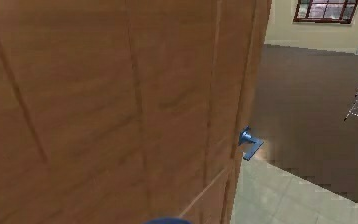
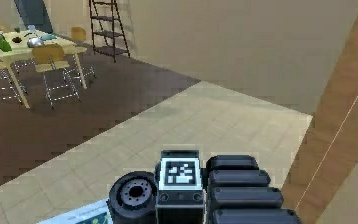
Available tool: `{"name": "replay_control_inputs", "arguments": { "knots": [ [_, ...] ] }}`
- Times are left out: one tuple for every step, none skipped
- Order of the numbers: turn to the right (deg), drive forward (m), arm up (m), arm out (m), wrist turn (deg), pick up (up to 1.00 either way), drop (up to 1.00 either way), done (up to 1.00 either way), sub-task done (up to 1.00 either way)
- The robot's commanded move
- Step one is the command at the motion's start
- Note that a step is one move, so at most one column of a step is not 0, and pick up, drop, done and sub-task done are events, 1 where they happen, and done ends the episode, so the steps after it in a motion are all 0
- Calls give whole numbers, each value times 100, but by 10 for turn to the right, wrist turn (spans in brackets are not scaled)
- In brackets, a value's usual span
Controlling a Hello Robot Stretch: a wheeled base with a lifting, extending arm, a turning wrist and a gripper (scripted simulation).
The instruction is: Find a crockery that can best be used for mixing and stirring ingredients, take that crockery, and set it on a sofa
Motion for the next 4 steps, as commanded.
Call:
{"name": "replay_control_inputs", "arguments": {
  "knots": [
    [450, 0, 0, 0, 0, 0, 0, 0, 0],
    [180, 0, 0, 0, 0, 0, 0, 0, 0],
    [0, 40, 0, 0, 0, 0, 0, 0, 0],
    [450, 0, 0, 0, 0, 0, 0, 0, 0]
  ]
}}
